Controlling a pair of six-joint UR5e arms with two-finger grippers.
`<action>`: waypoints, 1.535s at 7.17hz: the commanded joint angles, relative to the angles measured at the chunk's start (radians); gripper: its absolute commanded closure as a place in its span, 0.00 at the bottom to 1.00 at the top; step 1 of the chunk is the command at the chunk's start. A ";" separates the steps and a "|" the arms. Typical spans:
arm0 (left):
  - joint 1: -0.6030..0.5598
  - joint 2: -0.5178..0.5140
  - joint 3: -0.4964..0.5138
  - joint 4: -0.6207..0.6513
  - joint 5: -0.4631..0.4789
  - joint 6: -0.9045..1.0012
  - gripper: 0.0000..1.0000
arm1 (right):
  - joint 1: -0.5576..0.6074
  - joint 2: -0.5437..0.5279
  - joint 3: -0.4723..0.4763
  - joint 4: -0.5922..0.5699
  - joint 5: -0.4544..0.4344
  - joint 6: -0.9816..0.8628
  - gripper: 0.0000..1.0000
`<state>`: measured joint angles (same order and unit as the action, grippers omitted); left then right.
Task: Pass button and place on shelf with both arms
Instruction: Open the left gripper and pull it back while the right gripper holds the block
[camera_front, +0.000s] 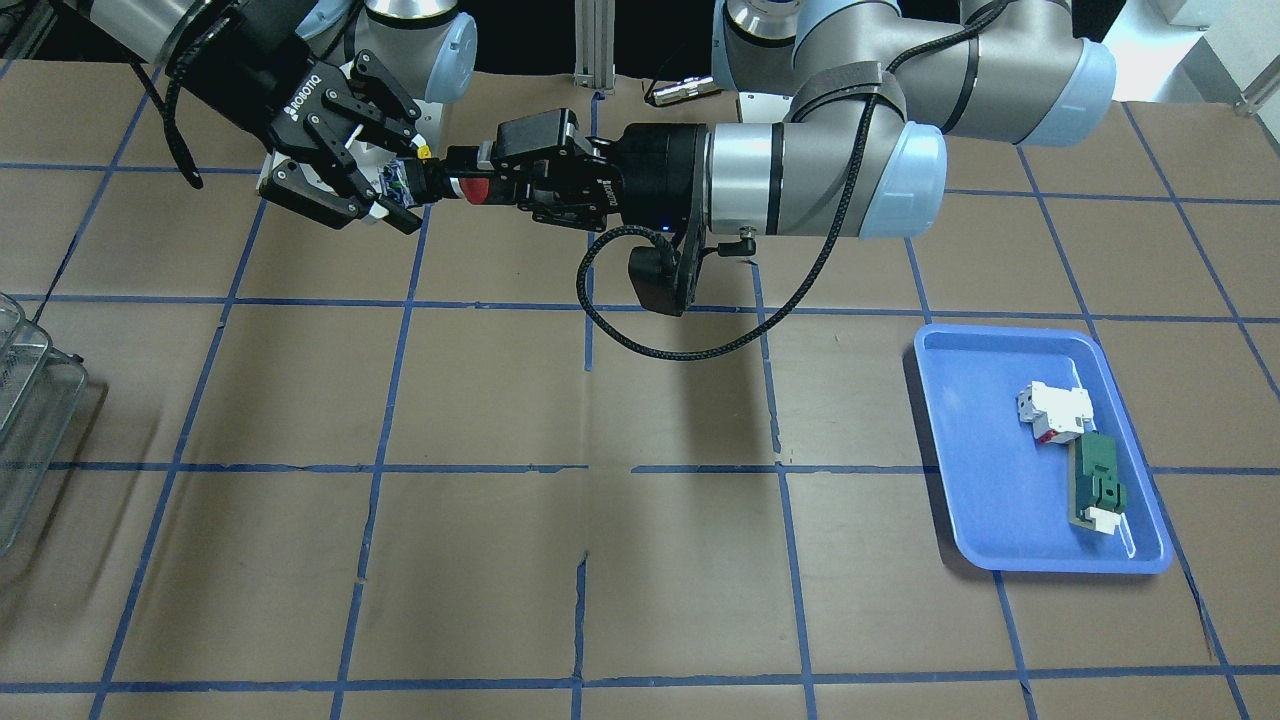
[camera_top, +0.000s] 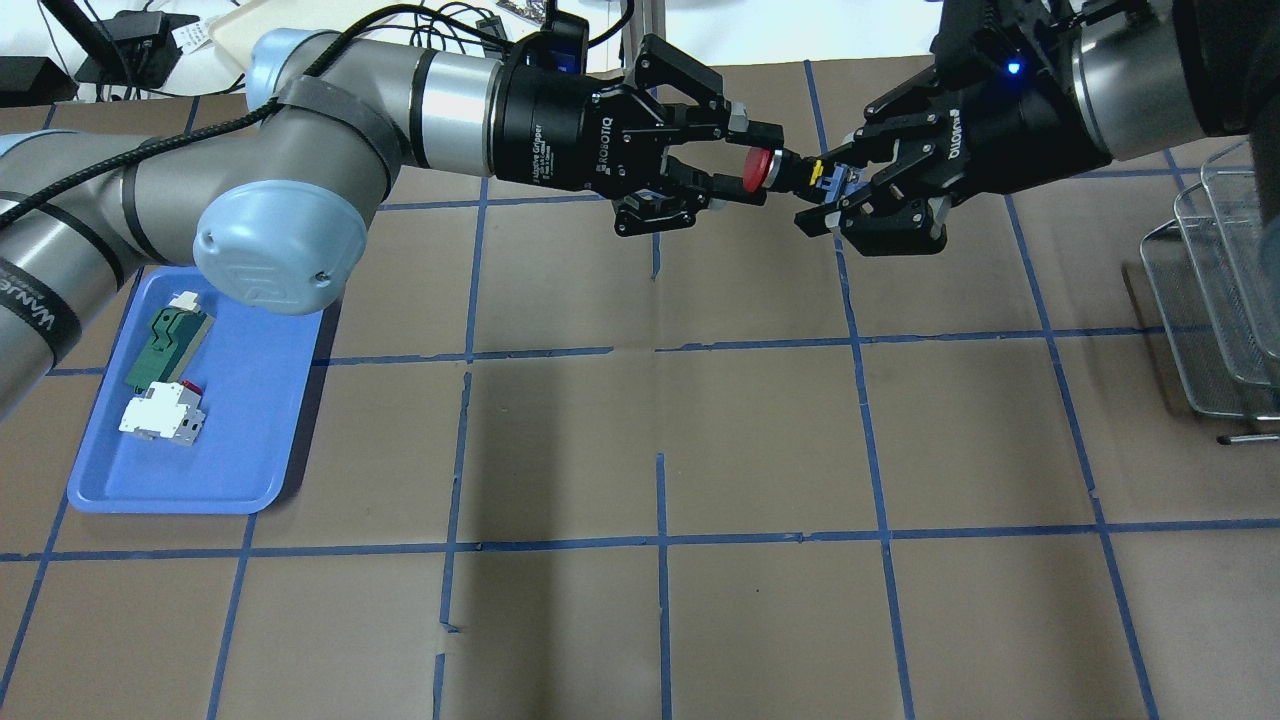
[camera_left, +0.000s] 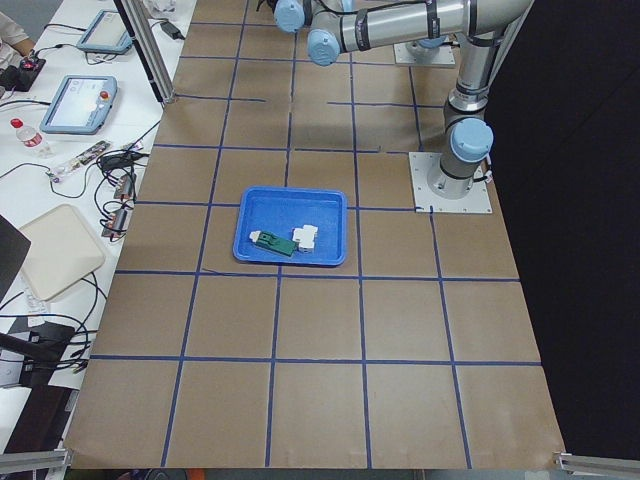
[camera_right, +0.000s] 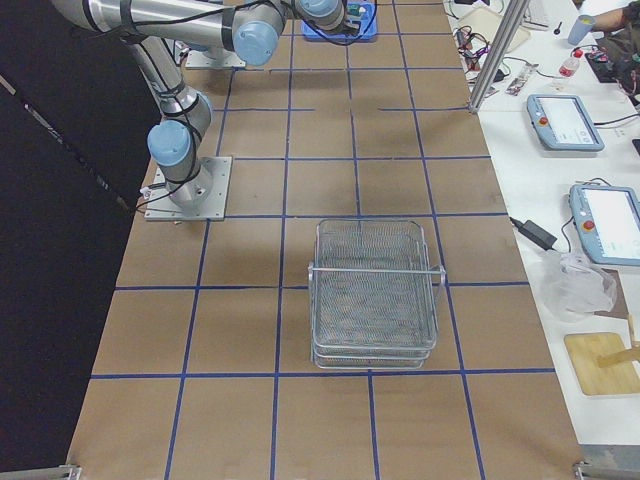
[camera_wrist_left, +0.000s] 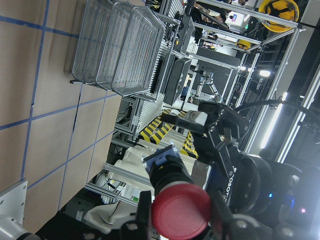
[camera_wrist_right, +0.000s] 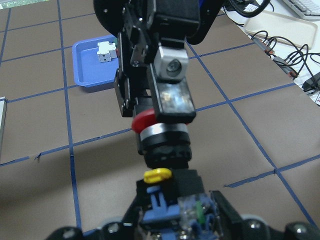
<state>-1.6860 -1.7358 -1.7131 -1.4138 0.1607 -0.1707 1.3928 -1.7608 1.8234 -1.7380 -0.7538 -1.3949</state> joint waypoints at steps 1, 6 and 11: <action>0.000 -0.002 0.001 0.004 0.000 -0.007 0.81 | 0.000 -0.003 -0.003 0.000 -0.001 0.000 0.88; 0.015 -0.007 0.000 0.214 0.058 -0.241 0.00 | -0.003 0.000 -0.013 0.000 -0.015 0.000 1.00; 0.071 0.025 0.030 0.276 0.671 -0.312 0.00 | -0.133 0.000 -0.019 -0.025 -0.085 -0.003 1.00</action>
<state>-1.6166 -1.7177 -1.6891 -1.1328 0.6789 -0.4690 1.3220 -1.7598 1.8074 -1.7608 -0.8310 -1.3958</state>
